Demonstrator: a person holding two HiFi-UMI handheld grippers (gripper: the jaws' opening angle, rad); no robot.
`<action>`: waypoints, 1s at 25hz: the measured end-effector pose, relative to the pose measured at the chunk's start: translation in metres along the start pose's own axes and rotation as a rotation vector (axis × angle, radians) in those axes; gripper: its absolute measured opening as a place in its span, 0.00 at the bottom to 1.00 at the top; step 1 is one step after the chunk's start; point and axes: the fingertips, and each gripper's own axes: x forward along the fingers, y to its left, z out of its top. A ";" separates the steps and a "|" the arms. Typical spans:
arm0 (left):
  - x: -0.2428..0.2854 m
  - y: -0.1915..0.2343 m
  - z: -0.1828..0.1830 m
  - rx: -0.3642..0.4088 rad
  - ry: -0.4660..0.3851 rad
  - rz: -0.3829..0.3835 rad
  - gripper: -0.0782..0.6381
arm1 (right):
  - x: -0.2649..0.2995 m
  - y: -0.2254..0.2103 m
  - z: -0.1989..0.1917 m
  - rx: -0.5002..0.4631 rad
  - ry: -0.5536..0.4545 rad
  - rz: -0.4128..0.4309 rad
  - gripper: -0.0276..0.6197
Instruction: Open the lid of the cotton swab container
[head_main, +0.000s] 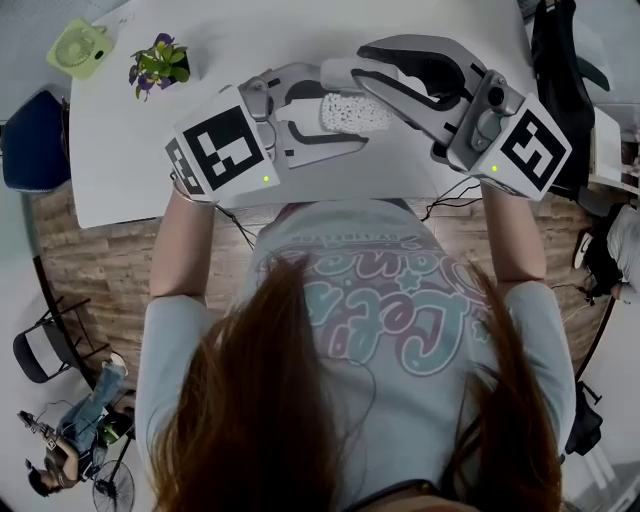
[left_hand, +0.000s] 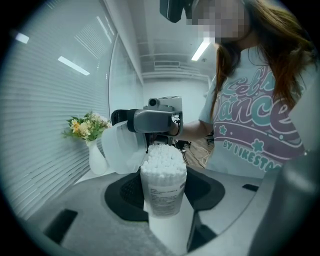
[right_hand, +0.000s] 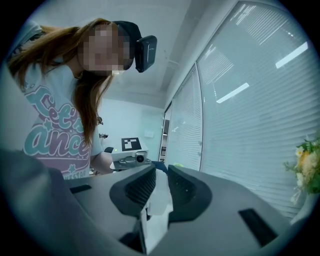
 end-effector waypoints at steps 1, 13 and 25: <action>0.000 0.001 0.001 -0.002 -0.006 0.001 0.38 | -0.001 -0.001 0.000 0.003 -0.002 -0.003 0.16; 0.005 0.004 -0.003 -0.012 -0.004 0.020 0.38 | -0.001 -0.001 0.000 0.024 -0.049 -0.045 0.21; 0.004 0.005 -0.005 -0.020 0.002 0.020 0.38 | -0.009 0.000 0.019 0.035 -0.111 -0.056 0.27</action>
